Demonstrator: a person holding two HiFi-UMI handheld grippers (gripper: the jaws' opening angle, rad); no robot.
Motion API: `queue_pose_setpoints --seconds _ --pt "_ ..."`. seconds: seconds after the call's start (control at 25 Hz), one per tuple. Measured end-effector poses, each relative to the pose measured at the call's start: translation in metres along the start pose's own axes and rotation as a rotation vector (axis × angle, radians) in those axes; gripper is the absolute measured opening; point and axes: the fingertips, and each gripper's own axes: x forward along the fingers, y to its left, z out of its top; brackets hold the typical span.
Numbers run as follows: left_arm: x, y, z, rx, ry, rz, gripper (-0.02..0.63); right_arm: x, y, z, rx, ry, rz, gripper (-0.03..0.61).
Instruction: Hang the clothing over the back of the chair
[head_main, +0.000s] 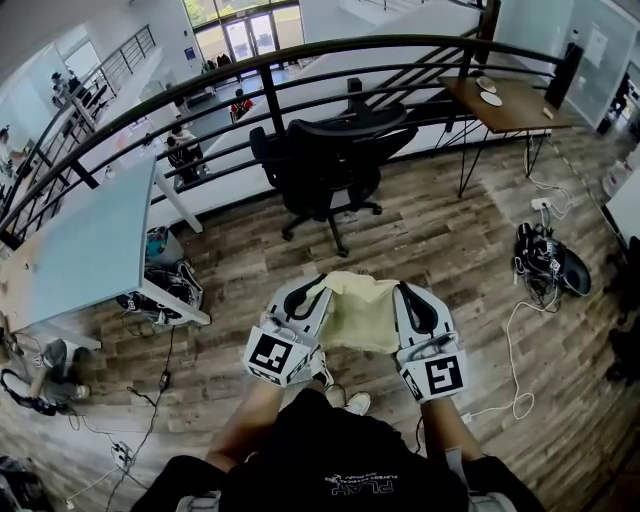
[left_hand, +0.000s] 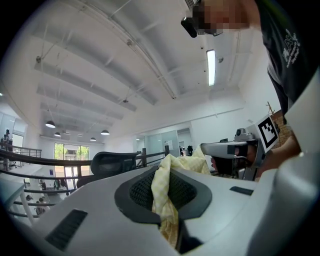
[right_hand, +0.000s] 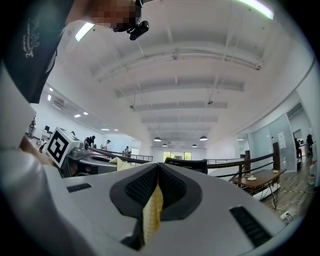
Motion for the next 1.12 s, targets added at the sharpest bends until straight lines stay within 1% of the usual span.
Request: queue_pose_setpoints --seconds 0.16,0.32,0.52,0.68,0.84,1.12 --pt "0.014 0.012 -0.001 -0.012 -0.012 -0.010 0.040 0.014 -0.011 -0.001 -0.008 0.014 -0.024 0.021" --pt "0.032 0.026 0.002 -0.018 -0.032 -0.028 0.040 0.033 -0.022 0.002 -0.021 0.002 -0.038 0.021" --pt "0.054 0.051 0.000 -0.013 -0.033 -0.051 0.040 0.063 -0.036 0.001 -0.021 -0.009 -0.066 0.021" --pt "0.073 0.074 0.000 -0.006 -0.029 -0.063 0.040 0.090 -0.045 -0.005 -0.014 0.004 -0.075 0.021" --pt "0.090 0.095 -0.008 0.005 -0.019 -0.078 0.040 0.112 -0.057 -0.013 -0.007 0.009 -0.097 0.021" --pt "0.111 0.126 -0.008 0.001 -0.032 -0.101 0.040 0.144 -0.067 -0.016 -0.005 0.003 -0.127 0.022"
